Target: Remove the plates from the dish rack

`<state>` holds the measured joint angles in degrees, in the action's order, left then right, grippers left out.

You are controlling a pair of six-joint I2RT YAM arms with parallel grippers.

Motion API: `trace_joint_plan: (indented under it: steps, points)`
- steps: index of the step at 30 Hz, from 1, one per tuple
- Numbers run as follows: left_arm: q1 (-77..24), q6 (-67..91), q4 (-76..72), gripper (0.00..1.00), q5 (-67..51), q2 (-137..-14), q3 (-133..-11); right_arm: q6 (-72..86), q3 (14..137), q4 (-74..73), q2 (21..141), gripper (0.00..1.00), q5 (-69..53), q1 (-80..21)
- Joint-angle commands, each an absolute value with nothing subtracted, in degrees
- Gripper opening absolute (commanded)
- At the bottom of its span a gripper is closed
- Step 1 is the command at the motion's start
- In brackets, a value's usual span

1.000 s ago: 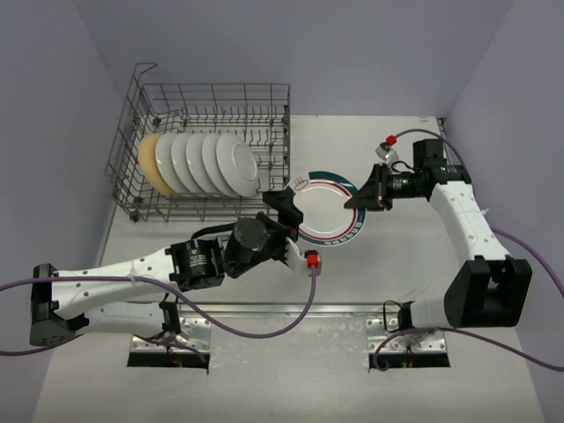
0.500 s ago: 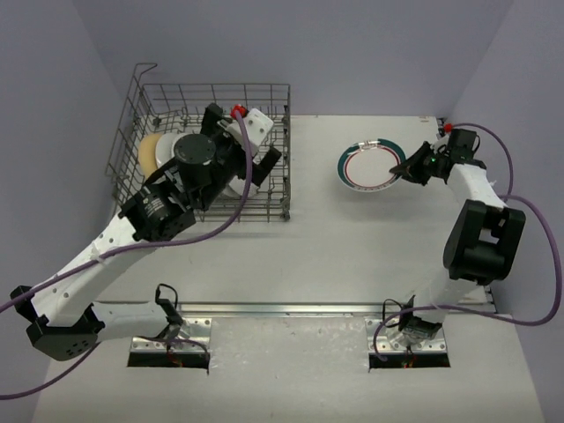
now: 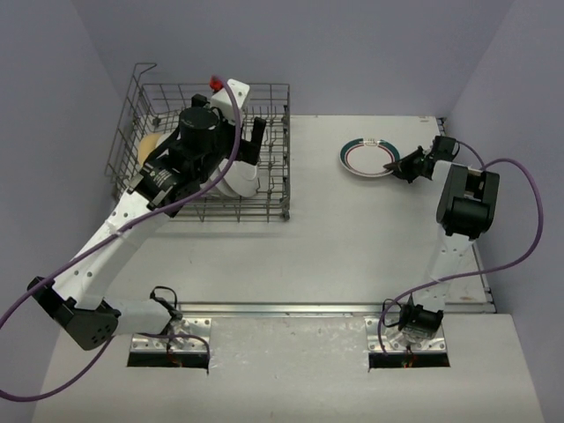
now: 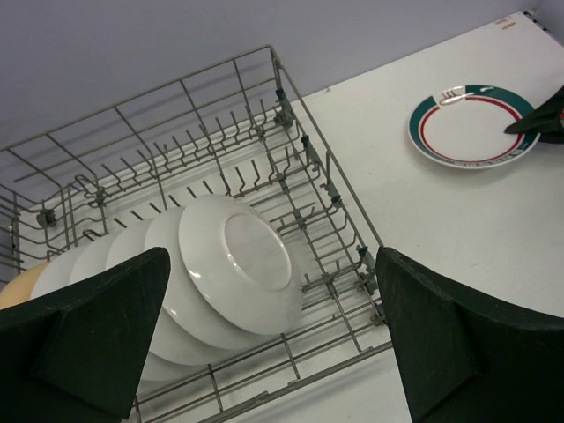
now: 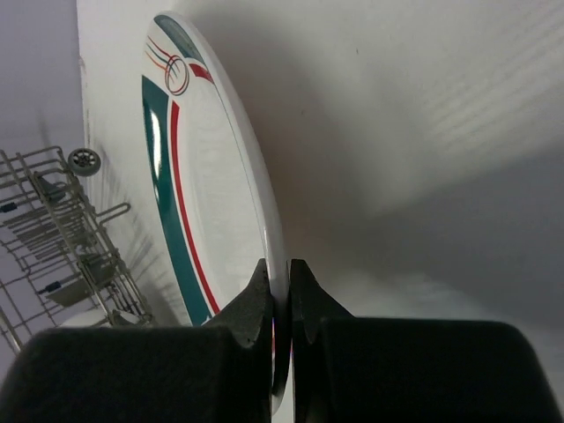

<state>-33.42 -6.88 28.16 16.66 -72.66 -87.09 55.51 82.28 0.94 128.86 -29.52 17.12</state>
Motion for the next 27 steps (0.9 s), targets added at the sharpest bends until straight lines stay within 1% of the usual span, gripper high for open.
trace_joint_plan:
  steps: [1,2,4,7,9,10,12,16,18,20,24,27]
  points:
    - [-32.7,-4.8,26.8,1.00,15.9,-74.1,-89.7,60.9,92.2,7.6,133.8,0.04,-28.2,17.1]
    - [-32.7,-4.7,26.9,1.00,16.1,-74.6,-89.7,61.2,93.5,7.3,135.0,0.07,-28.1,17.1]
    - [-32.5,-4.5,26.7,1.00,16.2,-74.9,-89.6,61.9,94.2,8.0,136.1,0.21,-27.6,17.1]
    - [-31.9,-3.9,26.9,1.00,16.2,-75.1,-89.2,61.7,95.7,7.5,137.1,0.55,-27.6,17.1]
    - [-31.2,-2.8,27.8,1.00,15.5,-75.1,-89.6,60.4,96.3,6.2,136.8,0.76,-28.1,17.1]
    - [-30.5,-2.4,28.4,1.00,15.2,-75.1,-89.7,60.1,96.3,5.0,136.4,0.82,-28.6,17.1]
    - [-29.6,-1.2,29.2,1.00,13.7,-75.1,-90.0,58.9,95.9,3.1,135.0,0.91,-30.1,17.0]
    - [-25.6,2.2,32.8,0.99,8.0,-76.4,-92.5,53.4,92.2,-3.5,128.7,0.96,-30.8,16.4]
    - [-23.0,3.7,34.5,0.94,3.0,-77.2,-93.4,48.2,89.5,-6.1,123.8,0.97,-28.4,16.2]
    - [-21.5,4.1,35.6,0.87,-1.7,-77.9,-94.5,41.4,87.4,-10.3,118.0,0.97,-26.3,16.0]
    - [-20.9,4.9,36.2,0.83,-3.5,-79.6,-93.8,27.9,83.6,-19.8,108.8,0.97,-23.2,15.9]
    - [-17.8,7.1,37.6,0.79,-6.6,-82.6,-94.6,22.6,79.6,-22.5,101.2,0.98,-22.8,15.9]
